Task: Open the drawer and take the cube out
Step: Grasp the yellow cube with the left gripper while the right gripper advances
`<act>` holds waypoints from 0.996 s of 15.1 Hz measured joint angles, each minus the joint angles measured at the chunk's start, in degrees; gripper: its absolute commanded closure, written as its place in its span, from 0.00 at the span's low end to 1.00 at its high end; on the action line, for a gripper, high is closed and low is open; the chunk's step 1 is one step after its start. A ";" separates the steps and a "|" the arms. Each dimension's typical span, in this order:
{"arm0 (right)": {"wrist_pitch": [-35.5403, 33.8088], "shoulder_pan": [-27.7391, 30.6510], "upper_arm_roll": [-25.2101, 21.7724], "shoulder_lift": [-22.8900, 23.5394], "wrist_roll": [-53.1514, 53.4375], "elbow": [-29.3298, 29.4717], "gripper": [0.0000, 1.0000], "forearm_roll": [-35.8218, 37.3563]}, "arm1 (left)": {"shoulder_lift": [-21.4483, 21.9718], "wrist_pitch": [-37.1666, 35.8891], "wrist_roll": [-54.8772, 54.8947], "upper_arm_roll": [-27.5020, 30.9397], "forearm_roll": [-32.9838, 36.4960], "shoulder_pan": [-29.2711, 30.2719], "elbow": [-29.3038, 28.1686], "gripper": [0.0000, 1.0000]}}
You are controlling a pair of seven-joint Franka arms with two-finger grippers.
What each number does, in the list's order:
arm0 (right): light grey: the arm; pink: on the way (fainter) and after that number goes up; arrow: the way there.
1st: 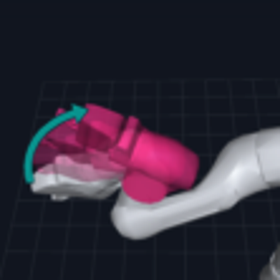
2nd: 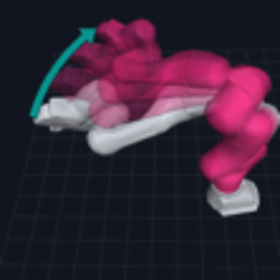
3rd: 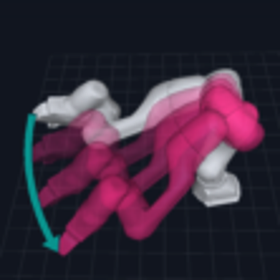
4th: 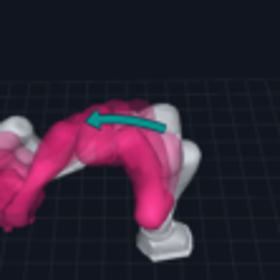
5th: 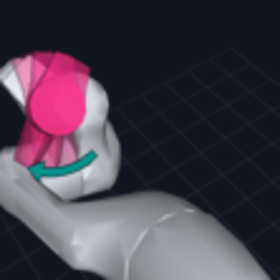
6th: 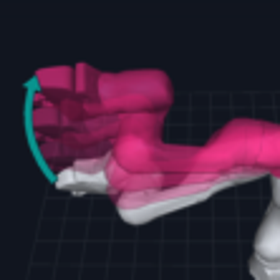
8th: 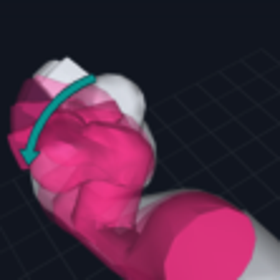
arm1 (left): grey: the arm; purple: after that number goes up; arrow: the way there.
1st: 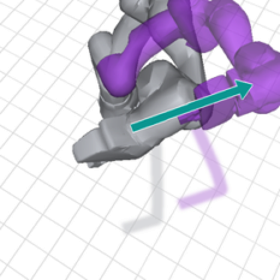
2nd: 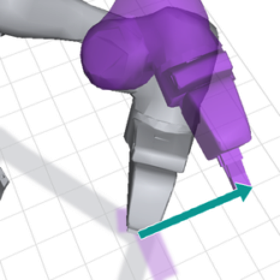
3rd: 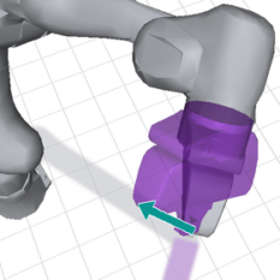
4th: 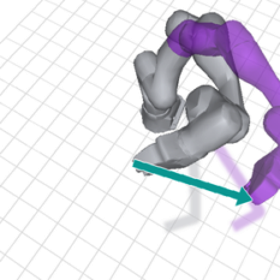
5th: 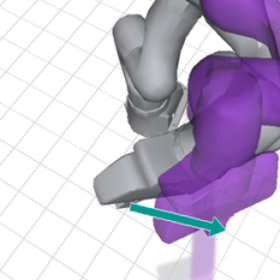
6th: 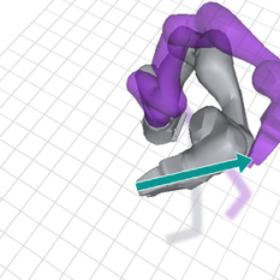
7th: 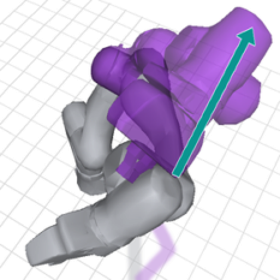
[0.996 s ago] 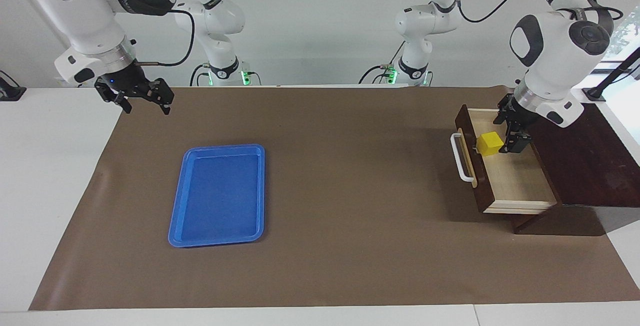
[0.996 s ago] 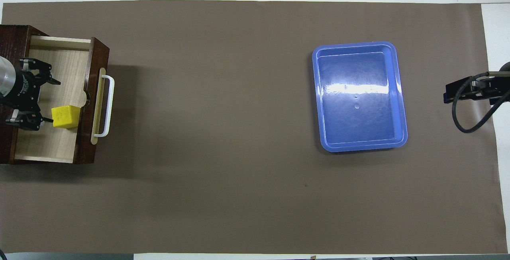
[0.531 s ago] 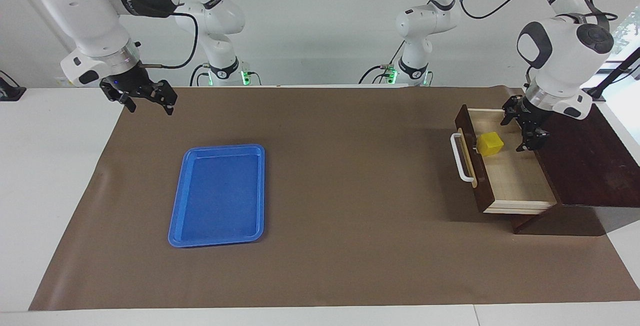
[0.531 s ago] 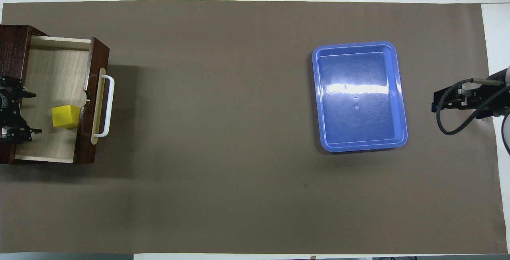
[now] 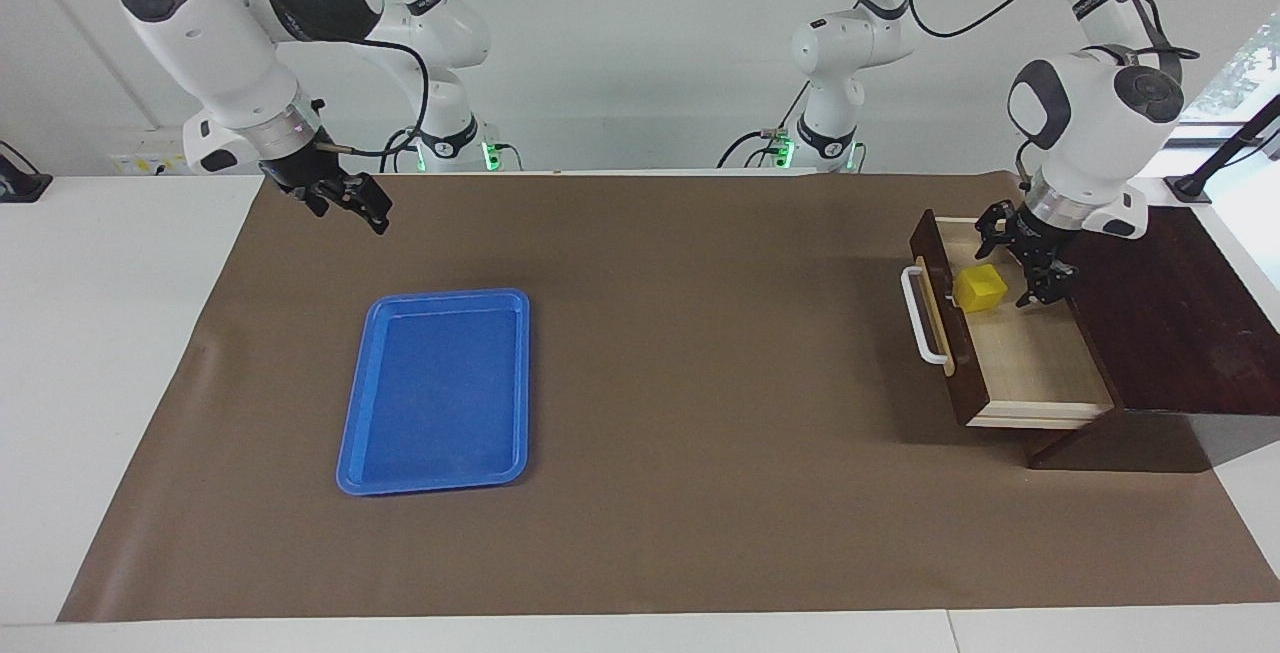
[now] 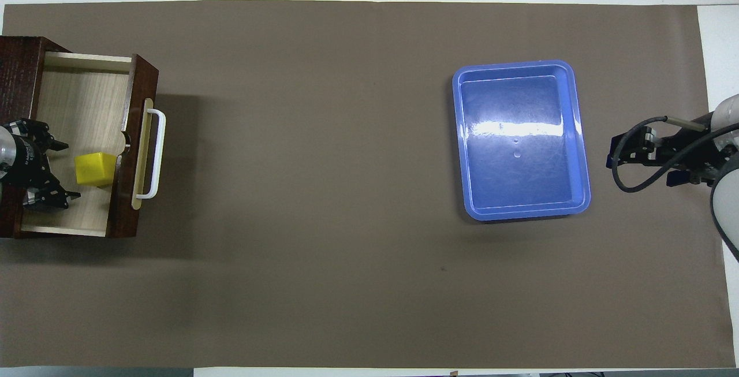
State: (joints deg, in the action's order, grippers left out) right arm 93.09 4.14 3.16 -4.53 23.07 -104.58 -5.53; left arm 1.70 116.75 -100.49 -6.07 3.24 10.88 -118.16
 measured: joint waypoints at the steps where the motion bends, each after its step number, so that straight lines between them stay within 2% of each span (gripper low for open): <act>1: 0.03 -0.28 0.02 0.00 2.31 -0.24 0.00 -1.00 | 0.01 0.22 -0.02 -0.09 0.00 -0.51 0.00 0.00; 7: 0.86 -1.60 0.04 0.49 18.16 -2.08 0.00 -9.80 | 0.01 0.37 -0.35 0.09 0.00 -1.62 -0.50 0.00; 8: 1.08 -1.62 0.04 0.88 20.34 -2.24 0.00 -11.40 | 0.01 0.37 -0.37 0.16 0.00 -1.59 -0.59 0.09; 9: 1.69 -1.81 0.04 1.33 22.54 -2.43 0.00 -13.03 | 0.01 0.37 -0.45 0.23 0.00 -1.55 -0.64 0.32; 10: 2.56 -2.40 0.03 1.81 24.67 -2.73 0.00 -14.34 | 0.01 0.37 -0.57 0.31 0.00 -1.52 -0.66 0.64; 11: 3.64 -3.30 0.04 2.23 26.74 -3.13 0.00 -15.30 | 0.01 0.37 -0.72 0.36 -0.01 -1.50 -0.67 0.92; 12: 5.00 -4.36 0.05 2.55 28.94 -3.66 0.00 -16.43 | 0.01 0.37 -1.12 0.36 -0.16 -1.51 -0.67 1.00; 15: 8.64 -6.89 0.08 3.60 34.67 -5.07 0.00 -19.81 | 0.02 0.15 -2.03 0.37 -1.69 -1.50 -0.48 1.00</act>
State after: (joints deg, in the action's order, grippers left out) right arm 101.73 -2.75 3.24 -0.93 57.73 -109.65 -25.34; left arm 1.72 116.90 -102.51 -5.70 1.55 9.38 -118.64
